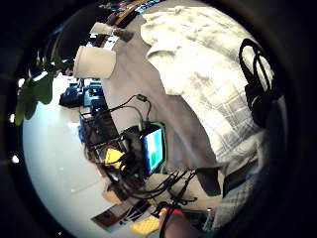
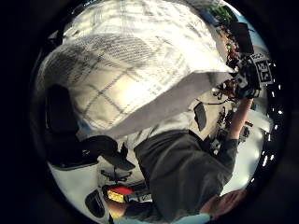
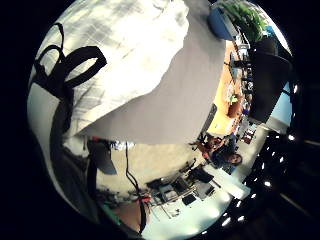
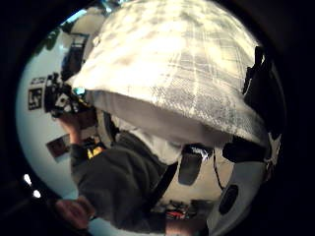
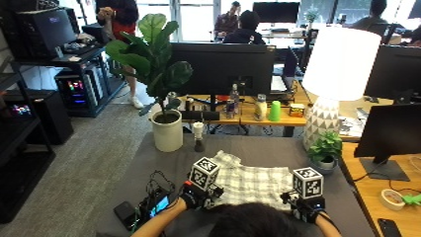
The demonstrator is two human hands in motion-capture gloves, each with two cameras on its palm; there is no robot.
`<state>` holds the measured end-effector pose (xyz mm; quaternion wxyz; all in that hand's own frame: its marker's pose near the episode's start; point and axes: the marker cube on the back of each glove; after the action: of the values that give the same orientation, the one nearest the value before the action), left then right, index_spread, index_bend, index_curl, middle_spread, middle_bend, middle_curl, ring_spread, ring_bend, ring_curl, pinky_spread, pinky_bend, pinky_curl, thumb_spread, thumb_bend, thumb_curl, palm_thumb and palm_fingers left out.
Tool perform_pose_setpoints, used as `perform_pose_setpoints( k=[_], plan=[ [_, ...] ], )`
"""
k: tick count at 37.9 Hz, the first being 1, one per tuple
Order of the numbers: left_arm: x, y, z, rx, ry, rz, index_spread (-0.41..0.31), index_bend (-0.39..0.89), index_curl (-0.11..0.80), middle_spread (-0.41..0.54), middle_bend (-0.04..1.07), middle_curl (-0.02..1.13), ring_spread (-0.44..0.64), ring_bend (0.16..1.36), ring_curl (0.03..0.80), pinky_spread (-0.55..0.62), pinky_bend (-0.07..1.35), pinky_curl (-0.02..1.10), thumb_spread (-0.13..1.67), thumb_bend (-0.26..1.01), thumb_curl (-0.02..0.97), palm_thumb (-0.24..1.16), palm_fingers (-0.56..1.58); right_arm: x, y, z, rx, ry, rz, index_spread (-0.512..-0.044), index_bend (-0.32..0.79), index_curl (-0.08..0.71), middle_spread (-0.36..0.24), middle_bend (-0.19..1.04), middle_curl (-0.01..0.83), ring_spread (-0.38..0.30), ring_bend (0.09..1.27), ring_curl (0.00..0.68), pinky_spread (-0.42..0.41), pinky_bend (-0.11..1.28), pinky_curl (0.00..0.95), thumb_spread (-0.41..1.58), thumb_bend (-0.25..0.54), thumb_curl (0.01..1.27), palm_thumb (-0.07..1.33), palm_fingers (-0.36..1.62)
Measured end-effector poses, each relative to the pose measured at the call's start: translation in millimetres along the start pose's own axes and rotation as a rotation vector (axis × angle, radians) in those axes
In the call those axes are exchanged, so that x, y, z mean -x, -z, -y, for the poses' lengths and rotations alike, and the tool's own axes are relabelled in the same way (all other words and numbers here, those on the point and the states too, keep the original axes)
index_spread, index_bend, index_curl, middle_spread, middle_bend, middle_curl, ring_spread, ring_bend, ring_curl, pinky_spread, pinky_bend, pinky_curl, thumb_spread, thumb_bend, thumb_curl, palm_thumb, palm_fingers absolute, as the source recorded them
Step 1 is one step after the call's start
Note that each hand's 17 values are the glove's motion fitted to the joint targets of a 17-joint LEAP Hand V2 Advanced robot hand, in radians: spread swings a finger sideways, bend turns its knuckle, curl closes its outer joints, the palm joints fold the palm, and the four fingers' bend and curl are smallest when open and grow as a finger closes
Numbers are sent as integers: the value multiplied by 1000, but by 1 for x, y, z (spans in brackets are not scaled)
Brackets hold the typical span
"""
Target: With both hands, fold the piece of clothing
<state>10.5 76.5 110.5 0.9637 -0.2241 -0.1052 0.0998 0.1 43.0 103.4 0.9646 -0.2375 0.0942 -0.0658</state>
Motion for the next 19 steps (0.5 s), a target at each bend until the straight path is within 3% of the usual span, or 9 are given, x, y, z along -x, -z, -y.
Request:
perform_pose_setpoints(
  k=[4, 7, 12, 15, 19],
  plan=[
    [8, 28, 2, 14, 10, 10, -272, 185, 433, -312, 436, 555, -346, 619, 467, -347, 393, 439, 1485, 198, 335, 570, 1216, -2, 41, -5, 40, 3, -14, -235, 149, 339, -172, 385, 519, -214, 635, 479, -247, 552, 468, 981, 75, 466, 1066, 1247],
    [18, 50, 24, 32, 59, 20, -279, 187, 443, -313, 441, 564, -350, 626, 471, -348, 385, 440, 1476, 191, 350, 570, 1221, -12, 76, 13, 5, -60, -42, -235, 150, 345, -174, 385, 522, -215, 640, 479, -250, 557, 469, 957, 57, 480, 1068, 1242],
    [41, 82, 99, 45, 248, 85, -287, 191, 462, -321, 447, 578, -348, 633, 478, -354, 376, 443, 1463, 181, 376, 573, 1226, -40, 116, 94, -91, -231, -120, -239, 151, 355, -178, 390, 527, -217, 648, 481, -253, 554, 468, 933, 36, 504, 1080, 1236],
    [46, 99, 126, 79, 358, 116, -288, 182, 468, -324, 435, 580, -347, 640, 482, -356, 378, 444, 1458, 166, 384, 556, 1214, -52, 125, 149, -128, -329, -165, -243, 158, 365, -178, 401, 531, -219, 646, 481, -253, 536, 465, 963, 42, 508, 1103, 1229],
    [56, 90, 167, 151, 453, 110, -278, 149, 461, -321, 430, 585, -346, 625, 479, -350, 376, 448, 1459, 149, 386, 532, 1162, -38, 135, 161, -112, -421, -177, -245, 159, 375, -177, 404, 535, -216, 645, 481, -248, 521, 460, 987, 35, 512, 1114, 1221]
  ],
)
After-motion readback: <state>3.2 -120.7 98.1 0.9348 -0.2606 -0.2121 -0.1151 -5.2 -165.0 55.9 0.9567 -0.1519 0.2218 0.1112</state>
